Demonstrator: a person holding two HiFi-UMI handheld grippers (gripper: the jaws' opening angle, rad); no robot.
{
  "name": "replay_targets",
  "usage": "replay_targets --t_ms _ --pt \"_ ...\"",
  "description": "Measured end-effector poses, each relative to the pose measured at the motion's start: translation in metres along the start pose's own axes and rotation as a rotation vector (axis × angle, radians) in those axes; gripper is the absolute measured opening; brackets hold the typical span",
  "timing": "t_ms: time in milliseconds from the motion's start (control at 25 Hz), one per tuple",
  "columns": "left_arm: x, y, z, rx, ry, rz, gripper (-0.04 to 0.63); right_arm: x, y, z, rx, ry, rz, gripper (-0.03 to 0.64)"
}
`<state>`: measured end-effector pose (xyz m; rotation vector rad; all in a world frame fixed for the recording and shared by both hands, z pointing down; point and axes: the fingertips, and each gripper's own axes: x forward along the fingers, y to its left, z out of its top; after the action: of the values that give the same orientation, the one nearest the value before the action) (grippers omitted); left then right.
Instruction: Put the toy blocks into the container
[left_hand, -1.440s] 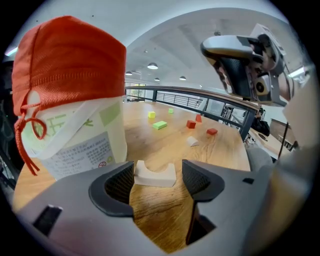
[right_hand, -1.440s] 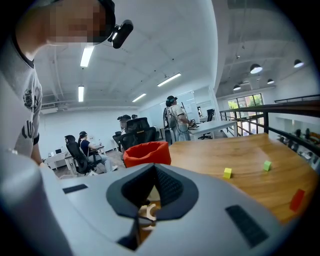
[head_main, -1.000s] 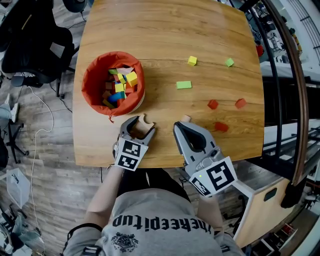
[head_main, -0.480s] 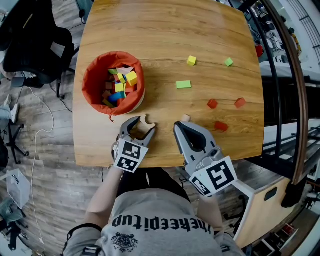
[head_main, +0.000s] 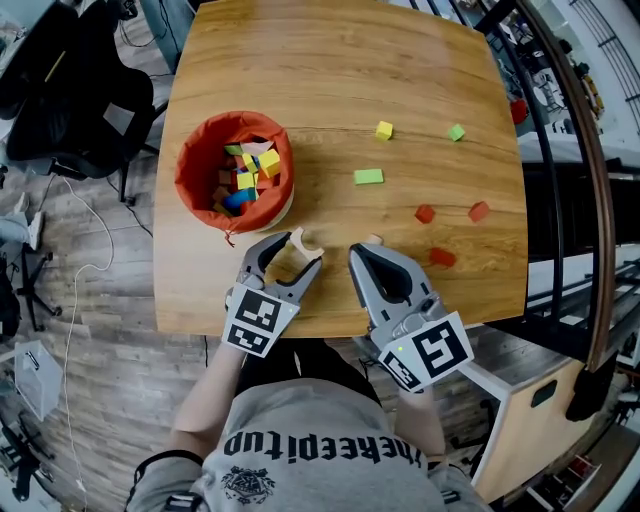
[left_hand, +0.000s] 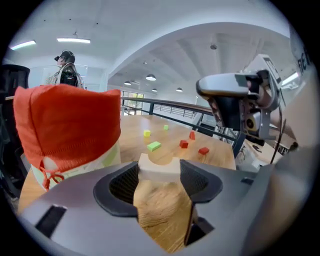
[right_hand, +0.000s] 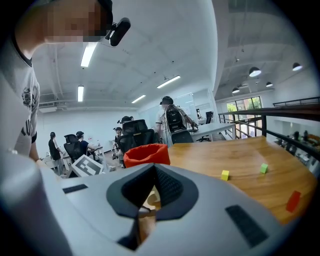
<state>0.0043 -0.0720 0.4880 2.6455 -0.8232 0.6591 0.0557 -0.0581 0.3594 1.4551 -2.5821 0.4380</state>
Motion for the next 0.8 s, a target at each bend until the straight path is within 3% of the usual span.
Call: replay_targets --t_ms 360,800 --pt "-0.029 -0.015 0.049 0.002 -0.126 -0.032 0.270 -0.001 0.007 0.012 -0.022 -0.034 0.018 0.011" --pt "-0.058 -0.011 0.085 0.001 -0.222 -0.006 0.270 0.005 0.015 0.026 -0.042 -0.065 0.045 0.011"
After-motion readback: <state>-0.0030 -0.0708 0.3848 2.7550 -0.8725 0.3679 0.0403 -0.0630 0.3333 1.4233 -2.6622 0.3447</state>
